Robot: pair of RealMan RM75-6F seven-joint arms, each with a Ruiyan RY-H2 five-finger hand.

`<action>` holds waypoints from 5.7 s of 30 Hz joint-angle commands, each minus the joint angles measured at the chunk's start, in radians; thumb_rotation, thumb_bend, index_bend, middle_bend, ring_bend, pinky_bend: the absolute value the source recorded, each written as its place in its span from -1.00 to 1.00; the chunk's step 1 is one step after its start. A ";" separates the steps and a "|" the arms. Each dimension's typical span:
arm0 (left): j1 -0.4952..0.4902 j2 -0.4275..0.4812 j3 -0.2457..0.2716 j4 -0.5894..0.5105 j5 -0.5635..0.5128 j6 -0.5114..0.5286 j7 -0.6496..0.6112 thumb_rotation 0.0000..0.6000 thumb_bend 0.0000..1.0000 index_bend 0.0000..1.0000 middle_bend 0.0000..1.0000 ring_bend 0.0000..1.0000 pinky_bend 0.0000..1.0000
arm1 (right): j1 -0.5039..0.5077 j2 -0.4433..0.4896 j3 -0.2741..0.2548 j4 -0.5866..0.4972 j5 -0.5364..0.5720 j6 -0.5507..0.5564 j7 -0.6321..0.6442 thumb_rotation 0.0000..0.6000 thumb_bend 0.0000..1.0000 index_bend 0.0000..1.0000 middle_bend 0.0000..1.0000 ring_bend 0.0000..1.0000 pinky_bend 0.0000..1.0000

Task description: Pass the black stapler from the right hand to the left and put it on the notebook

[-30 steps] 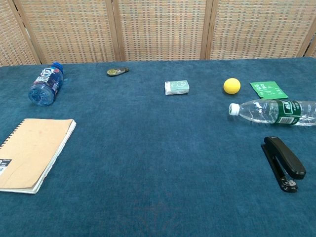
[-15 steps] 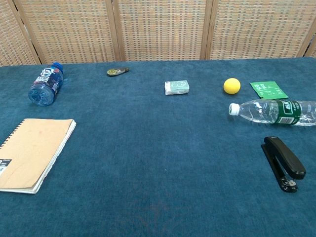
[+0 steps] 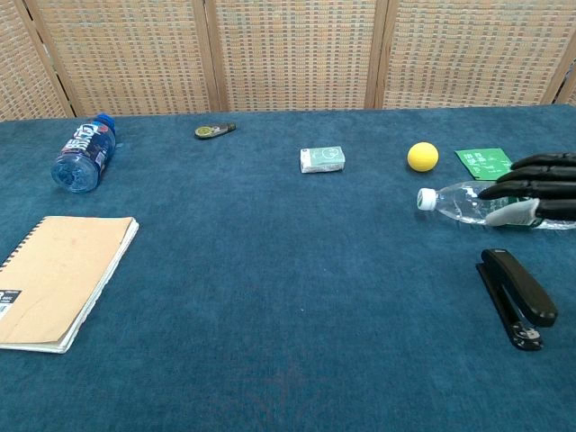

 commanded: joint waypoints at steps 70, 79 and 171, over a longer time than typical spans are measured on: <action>-0.077 0.057 -0.045 0.038 -0.183 -0.163 -0.146 1.00 -1.00 -1.00 -1.00 -1.00 -1.00 | 0.728 -0.475 0.014 0.141 0.129 -0.405 -0.073 1.00 -0.94 -0.57 -0.49 -0.72 -0.26; -0.088 0.047 -0.037 0.041 -0.185 -0.183 -0.130 1.00 -1.00 -1.00 -1.00 -1.00 -1.00 | 0.692 -0.379 0.020 0.063 0.157 -0.313 -0.158 1.00 -1.00 -0.84 -0.86 -1.00 -0.68; -0.734 -0.599 0.349 1.542 0.521 0.209 -0.647 1.00 -0.07 0.58 0.21 -0.08 0.07 | -0.380 0.184 0.167 -0.580 0.718 0.146 -0.079 1.00 -1.00 -1.00 -1.00 -1.00 -1.00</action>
